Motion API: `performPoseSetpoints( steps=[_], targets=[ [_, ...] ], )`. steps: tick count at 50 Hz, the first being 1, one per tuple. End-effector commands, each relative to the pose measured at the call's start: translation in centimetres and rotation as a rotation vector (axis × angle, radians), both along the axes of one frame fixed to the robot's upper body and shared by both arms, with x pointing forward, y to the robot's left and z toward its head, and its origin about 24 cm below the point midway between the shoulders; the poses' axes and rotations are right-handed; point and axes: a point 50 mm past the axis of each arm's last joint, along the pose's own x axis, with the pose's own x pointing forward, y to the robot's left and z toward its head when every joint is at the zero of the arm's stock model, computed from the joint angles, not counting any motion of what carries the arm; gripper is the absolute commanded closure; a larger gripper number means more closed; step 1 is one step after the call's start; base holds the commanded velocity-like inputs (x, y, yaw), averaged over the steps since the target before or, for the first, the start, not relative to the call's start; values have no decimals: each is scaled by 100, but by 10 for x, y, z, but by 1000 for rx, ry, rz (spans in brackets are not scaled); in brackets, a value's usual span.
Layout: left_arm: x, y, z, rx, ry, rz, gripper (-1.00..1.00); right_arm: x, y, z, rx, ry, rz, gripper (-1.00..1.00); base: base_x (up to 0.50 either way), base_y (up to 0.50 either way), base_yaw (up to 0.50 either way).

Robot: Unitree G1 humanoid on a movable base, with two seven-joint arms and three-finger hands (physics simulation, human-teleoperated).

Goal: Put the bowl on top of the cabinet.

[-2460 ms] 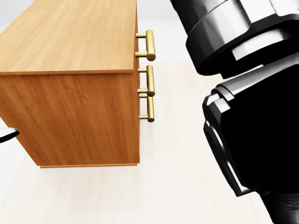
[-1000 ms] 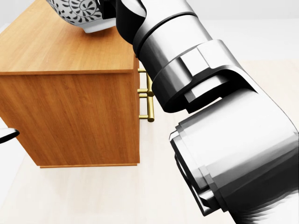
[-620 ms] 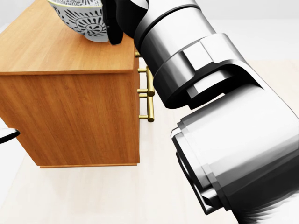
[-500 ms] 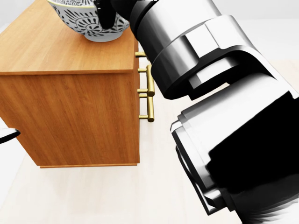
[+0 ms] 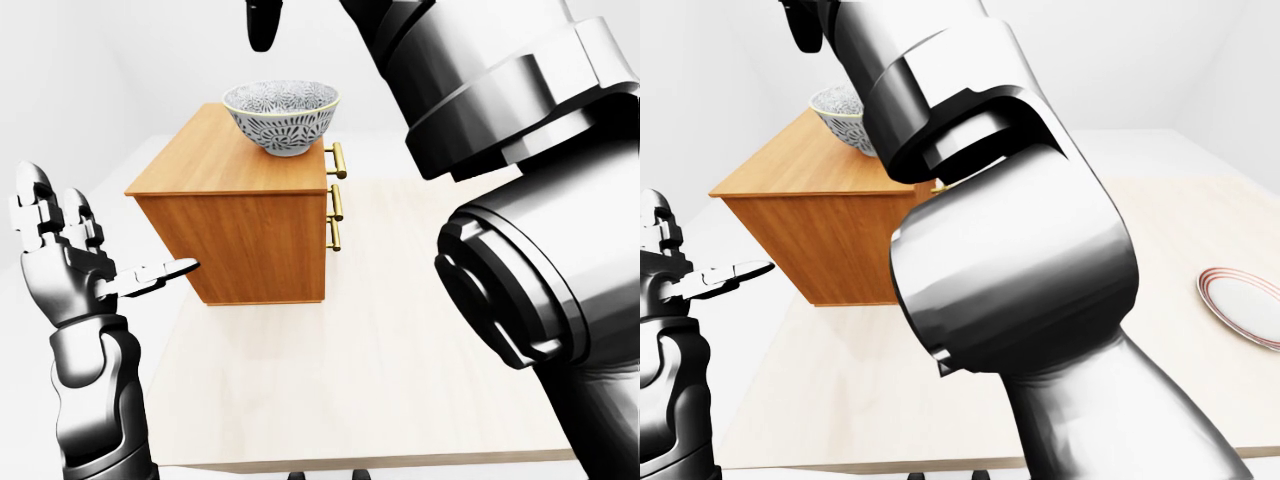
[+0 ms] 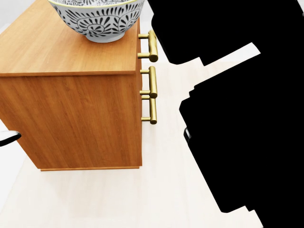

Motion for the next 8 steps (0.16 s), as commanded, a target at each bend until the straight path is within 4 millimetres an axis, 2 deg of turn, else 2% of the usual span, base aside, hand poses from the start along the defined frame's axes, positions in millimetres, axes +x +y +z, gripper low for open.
performPoseSetpoints(
  steps=[1, 8],
  targets=[
    [3, 0, -4, -16, 15, 7, -100, 2, -15, 9, 108, -64, -20, -100, 0, 0, 0],
    [4, -1, -4, -15, 17, 6, -100, 0, -13, 10, 121, -72, -5, -100, 0, 0, 0]
  ],
)
